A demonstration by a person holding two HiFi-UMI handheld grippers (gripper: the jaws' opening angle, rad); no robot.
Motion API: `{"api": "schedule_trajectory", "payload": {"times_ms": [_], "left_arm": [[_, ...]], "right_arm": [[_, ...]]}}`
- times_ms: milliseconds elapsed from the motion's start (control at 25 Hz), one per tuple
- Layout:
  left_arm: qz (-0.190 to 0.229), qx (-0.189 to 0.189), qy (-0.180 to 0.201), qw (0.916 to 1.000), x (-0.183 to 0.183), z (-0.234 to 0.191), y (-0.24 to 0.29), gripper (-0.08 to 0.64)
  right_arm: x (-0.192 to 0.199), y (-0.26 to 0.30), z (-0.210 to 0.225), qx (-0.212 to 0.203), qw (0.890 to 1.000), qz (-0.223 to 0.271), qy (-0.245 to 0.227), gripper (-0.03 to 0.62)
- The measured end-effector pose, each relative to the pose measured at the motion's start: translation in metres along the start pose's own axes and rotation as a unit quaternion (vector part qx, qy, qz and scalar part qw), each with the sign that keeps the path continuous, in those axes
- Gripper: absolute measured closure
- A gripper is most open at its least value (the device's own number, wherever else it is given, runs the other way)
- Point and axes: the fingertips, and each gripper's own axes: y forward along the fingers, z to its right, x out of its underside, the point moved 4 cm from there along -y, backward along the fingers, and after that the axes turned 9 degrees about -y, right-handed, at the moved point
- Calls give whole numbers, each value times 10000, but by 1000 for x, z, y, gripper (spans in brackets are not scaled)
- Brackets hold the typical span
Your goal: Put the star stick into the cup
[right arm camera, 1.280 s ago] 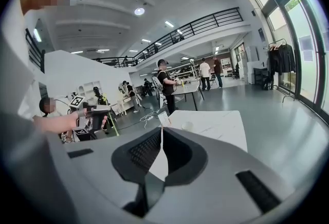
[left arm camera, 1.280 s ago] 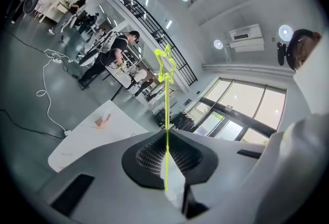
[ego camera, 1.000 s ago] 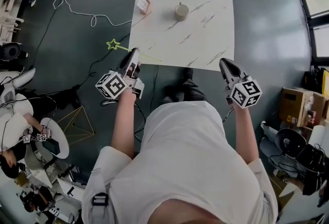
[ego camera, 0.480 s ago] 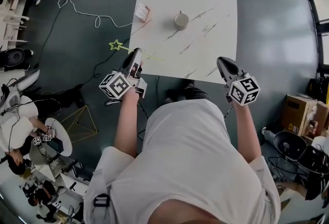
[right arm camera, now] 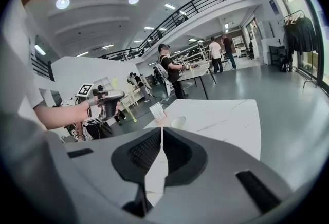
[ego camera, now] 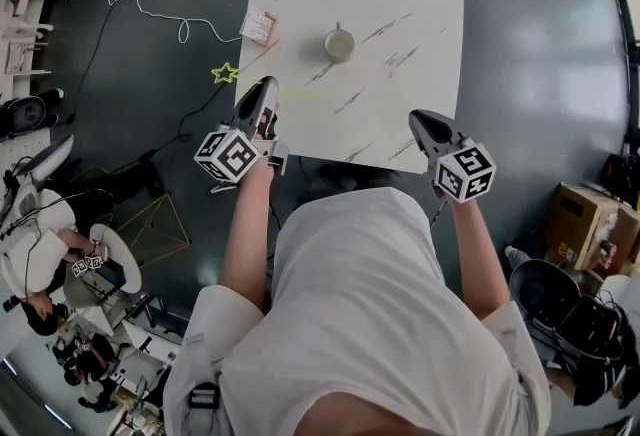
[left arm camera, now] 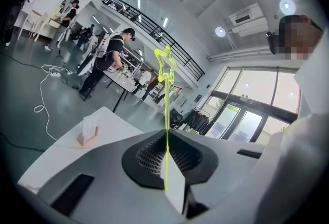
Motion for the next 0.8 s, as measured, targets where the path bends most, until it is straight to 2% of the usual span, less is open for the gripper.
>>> {"api": "schedule_trajectory", "payload": {"times_ms": [280,600,800], "left_arm": [[16,-131,303,9995,5,-10,62,535],[32,-367,398,9985,12,-38,120,535],[-15,-552,350,9979,22,-63,153,535]], "right_arm": [[22,33,19,-409,9985,-307,190,561],[42,67,33,-658,9960,-417,433,562],[51,73,48,-656,9950,-467,596,561]]}}
